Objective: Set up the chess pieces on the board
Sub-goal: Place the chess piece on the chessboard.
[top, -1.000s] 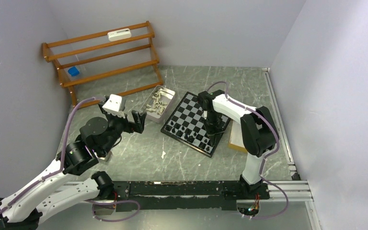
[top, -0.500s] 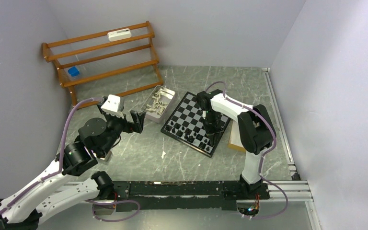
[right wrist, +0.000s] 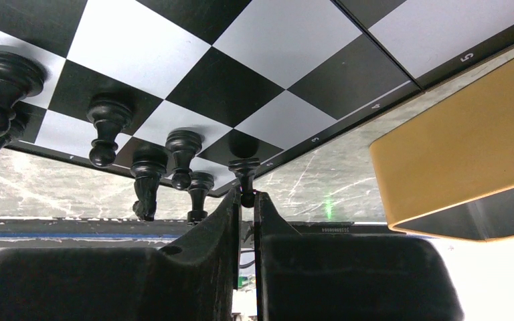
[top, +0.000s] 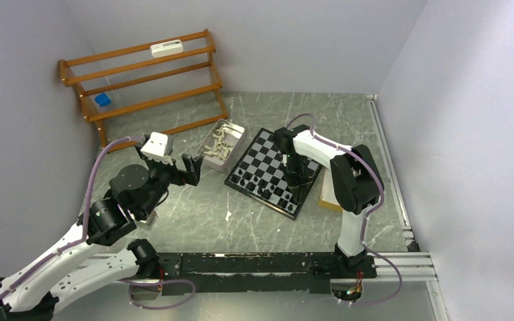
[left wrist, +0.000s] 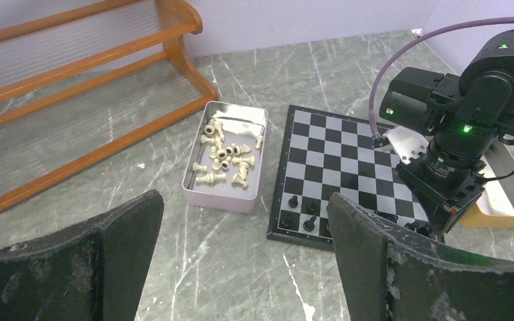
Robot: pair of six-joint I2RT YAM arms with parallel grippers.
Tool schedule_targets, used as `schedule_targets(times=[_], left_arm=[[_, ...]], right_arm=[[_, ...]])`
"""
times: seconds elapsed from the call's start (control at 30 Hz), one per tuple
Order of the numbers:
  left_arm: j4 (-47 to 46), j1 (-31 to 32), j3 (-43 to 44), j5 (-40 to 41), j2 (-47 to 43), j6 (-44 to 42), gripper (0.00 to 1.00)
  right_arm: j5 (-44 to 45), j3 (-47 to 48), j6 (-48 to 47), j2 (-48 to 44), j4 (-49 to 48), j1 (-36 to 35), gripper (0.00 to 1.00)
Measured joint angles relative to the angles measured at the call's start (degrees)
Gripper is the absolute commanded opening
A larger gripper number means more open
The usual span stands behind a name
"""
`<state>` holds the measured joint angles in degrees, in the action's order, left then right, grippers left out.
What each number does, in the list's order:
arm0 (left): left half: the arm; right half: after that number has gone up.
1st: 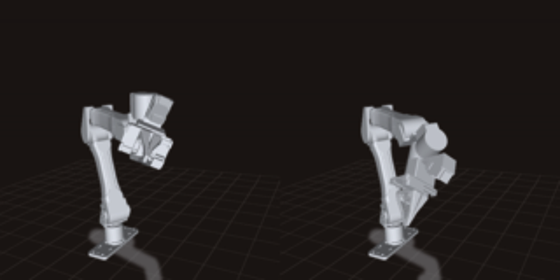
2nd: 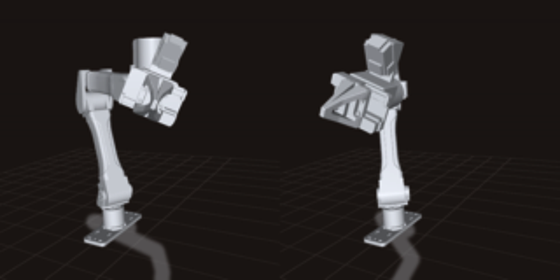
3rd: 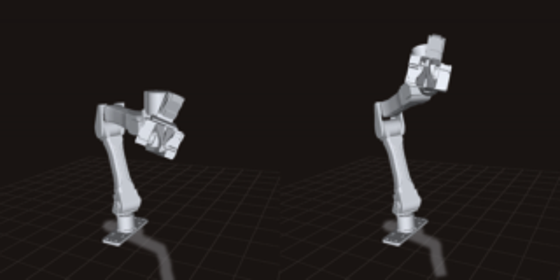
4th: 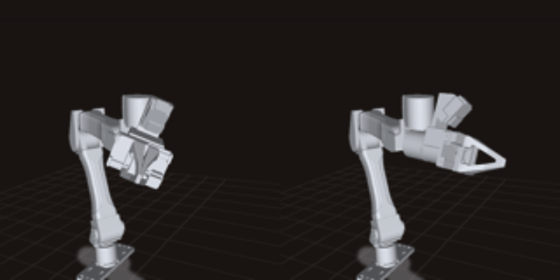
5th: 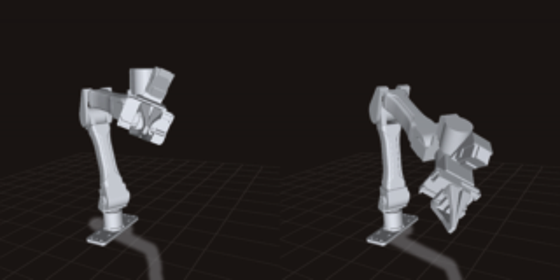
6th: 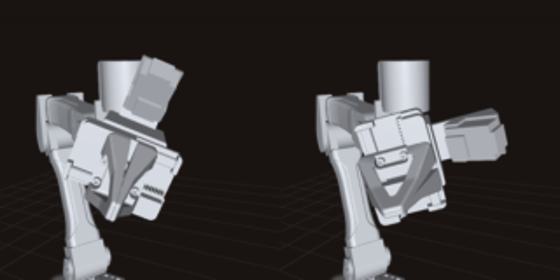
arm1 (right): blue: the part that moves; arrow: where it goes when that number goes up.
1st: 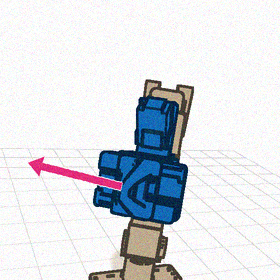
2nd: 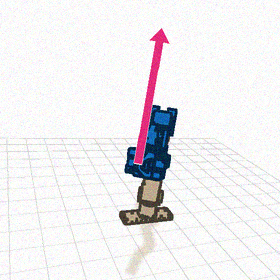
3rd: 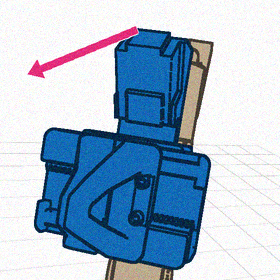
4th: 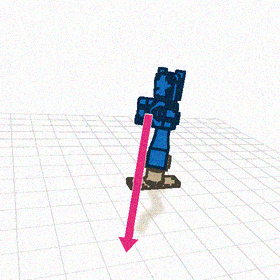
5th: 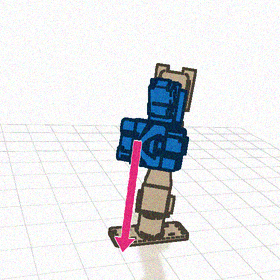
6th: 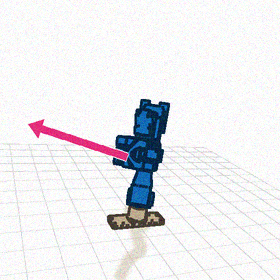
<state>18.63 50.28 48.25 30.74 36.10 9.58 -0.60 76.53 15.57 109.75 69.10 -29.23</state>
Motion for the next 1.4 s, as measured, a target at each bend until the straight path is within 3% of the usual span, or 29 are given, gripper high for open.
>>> schedule_targets(times=[1.4], left_arm=[[-0.02,0.0,-0.02,0.57,-0.9,0.0,0.97]], right_arm=[[1.31,1.6,-0.42,1.62,0.85,-0.02,0.23]])
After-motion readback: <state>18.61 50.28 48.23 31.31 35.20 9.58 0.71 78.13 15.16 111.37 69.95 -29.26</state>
